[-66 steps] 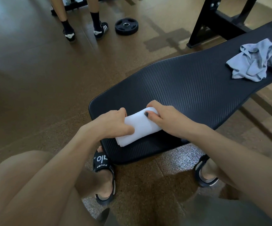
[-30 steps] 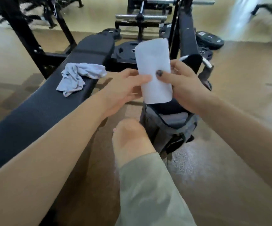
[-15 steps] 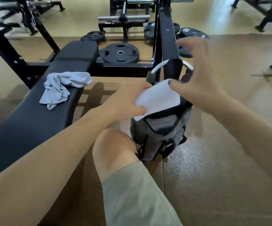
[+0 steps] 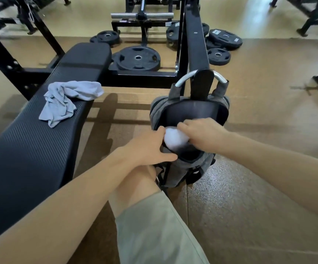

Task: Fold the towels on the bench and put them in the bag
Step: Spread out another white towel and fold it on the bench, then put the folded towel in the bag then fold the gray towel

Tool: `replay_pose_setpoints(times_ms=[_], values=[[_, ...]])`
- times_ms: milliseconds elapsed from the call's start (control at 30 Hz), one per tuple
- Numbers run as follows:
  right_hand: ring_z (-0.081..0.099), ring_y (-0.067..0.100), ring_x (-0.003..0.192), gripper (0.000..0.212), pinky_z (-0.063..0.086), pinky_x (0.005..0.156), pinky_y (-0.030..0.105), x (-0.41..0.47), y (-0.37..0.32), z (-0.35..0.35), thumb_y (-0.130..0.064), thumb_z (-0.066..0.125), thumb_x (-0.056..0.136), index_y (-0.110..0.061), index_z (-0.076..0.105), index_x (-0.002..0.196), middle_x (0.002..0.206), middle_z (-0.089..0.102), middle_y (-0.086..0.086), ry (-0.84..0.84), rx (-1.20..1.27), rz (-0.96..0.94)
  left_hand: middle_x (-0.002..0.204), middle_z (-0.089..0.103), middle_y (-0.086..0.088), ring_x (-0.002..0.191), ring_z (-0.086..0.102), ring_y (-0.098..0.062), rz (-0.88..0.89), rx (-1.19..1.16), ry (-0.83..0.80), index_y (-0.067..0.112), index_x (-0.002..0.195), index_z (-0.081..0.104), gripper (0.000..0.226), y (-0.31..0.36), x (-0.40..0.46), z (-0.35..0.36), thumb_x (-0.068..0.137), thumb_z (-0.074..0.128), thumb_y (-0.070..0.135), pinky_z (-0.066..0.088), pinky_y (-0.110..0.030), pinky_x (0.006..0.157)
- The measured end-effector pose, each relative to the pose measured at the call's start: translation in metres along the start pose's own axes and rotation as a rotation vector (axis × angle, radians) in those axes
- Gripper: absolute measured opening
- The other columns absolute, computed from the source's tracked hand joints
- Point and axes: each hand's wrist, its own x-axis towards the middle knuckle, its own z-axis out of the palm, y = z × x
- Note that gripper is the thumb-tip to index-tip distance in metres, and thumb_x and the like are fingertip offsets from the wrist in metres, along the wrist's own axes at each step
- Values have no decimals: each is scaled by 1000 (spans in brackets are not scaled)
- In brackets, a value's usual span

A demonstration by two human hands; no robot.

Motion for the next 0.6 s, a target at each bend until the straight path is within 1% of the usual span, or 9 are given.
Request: replay_pose_setpoints(times_ms=[33, 67, 167, 300, 433, 467, 533, 567, 600], values=[[64, 30, 104, 35, 37, 64, 36, 2, -5, 10, -14, 57, 91, -15, 47, 124, 110, 61, 2, -28, -14, 10, 92, 56, 1, 79, 54, -16, 4, 72, 15, 18, 115, 46, 58, -1, -2, 0, 84, 69, 62, 44, -35, 63], [65, 31, 106, 39, 38, 66, 37, 5, -10, 18, -14, 55, 92, -15, 45, 130, 114, 61, 3, -65, -27, 28, 94, 58, -1, 83, 55, -18, 13, 134, 25, 17, 115, 49, 56, -1, -3, -2, 86, 67, 61, 47, -38, 69], [65, 32, 113, 47, 48, 80, 38, 18, -23, 32, -16, 53, 96, -14, 40, 141, 124, 63, 5, -144, -44, 73, 109, 59, -1, 104, 54, -23, 87, 267, 2, 19, 121, 57, 49, -7, -4, -4, 91, 60, 57, 48, -42, 88], [62, 34, 117, 51, 49, 89, 38, 32, -24, 33, -18, 58, 92, -15, 41, 140, 128, 61, 8, -248, 10, 104, 116, 56, 2, 114, 50, -21, 98, 237, -25, 24, 127, 58, 46, -18, -7, -1, 91, 59, 53, 47, -43, 93], [60, 32, 118, 72, 49, 90, 39, 36, -16, 24, -37, 72, 84, -26, 37, 146, 131, 53, 6, -346, 157, 130, 122, 55, 0, 116, 49, -22, 106, 217, -34, 23, 135, 53, 51, -17, -4, -4, 92, 59, 49, 46, -43, 96], [60, 32, 118, 71, 50, 91, 39, 38, -16, 24, -43, 72, 82, -28, 40, 143, 131, 52, 5, -356, 176, 133, 123, 55, -1, 117, 49, -23, 110, 225, -38, 22, 136, 53, 52, -14, -3, -4, 92, 59, 49, 46, -42, 96], [60, 34, 116, 50, 52, 92, 46, 42, -22, 25, -53, 65, 80, -35, 43, 121, 127, 55, 2, -368, 234, 166, 122, 55, -2, 118, 48, -24, 120, 240, -43, 23, 136, 53, 51, -9, -1, -1, 93, 59, 49, 45, -43, 97], [60, 36, 114, 37, 52, 92, 52, 44, -27, 24, -55, 59, 80, -39, 40, 106, 123, 57, 0, -370, 254, 176, 120, 55, -2, 117, 47, -24, 123, 236, -43, 23, 135, 54, 50, -8, -2, 1, 92, 60, 49, 45, -43, 97], [60, 37, 113, 29, 51, 92, 55, 45, -31, 26, -55, 54, 81, -41, 35, 98, 121, 58, -1, -376, 259, 168, 118, 55, -2, 116, 47, -24, 127, 226, -40, 24, 134, 55, 48, -7, -2, 2, 92, 60, 48, 45, -43, 97]])
